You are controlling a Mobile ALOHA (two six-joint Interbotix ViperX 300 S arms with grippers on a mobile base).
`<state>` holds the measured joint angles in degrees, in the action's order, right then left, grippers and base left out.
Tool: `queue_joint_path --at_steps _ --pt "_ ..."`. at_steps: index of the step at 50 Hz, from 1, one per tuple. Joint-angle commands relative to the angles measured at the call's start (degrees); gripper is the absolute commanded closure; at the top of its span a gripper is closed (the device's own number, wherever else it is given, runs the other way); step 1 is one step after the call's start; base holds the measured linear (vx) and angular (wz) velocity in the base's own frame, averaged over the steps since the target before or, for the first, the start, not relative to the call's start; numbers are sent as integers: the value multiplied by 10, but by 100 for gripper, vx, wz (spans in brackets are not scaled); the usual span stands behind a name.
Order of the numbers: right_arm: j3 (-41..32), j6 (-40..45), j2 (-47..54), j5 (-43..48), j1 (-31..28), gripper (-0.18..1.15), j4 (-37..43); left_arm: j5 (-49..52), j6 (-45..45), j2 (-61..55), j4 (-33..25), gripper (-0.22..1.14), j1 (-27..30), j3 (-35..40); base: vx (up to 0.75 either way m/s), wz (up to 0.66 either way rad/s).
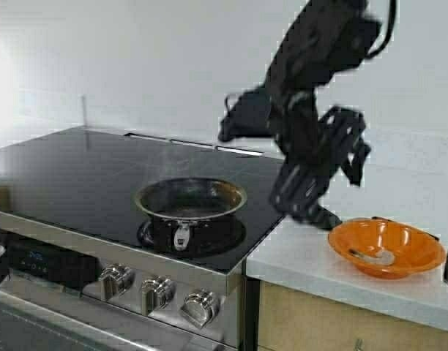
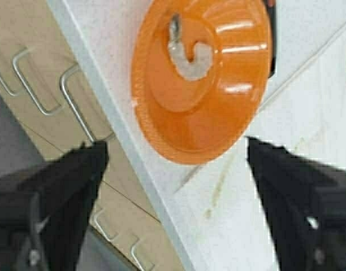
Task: Add oil to the pan and cook the shrimp and serve it
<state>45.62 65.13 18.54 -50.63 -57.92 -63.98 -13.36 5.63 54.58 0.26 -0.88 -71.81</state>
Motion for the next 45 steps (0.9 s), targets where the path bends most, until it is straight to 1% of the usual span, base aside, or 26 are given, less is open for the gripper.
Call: queue_joint_path --at_steps 1,11,23,29,36,45 --pt "-8 33 36 -17 -11 -6 -32 -3 0 -2 1 88 2 10 0 0" --pt "-31 96 85 -22 -17 -6 -62 -3 0 -2 1 88 2 10 0 0" --pt "-46 128 164 -38 -16 -6 -99 -3 0 -2 1 88 2 10 0 0" --pt "-53 159 206 -52 -15 -5 -119 -3 0 -2 1 89 2 9 0 0" --pt "-53 229 247 -72 -2 -5 -158 -3 0 -2 1 88 2 9 0 0" --pt "-56 255 277 -98 19 -5 -185 -3 1 -2 1 88 1 8 0 0"
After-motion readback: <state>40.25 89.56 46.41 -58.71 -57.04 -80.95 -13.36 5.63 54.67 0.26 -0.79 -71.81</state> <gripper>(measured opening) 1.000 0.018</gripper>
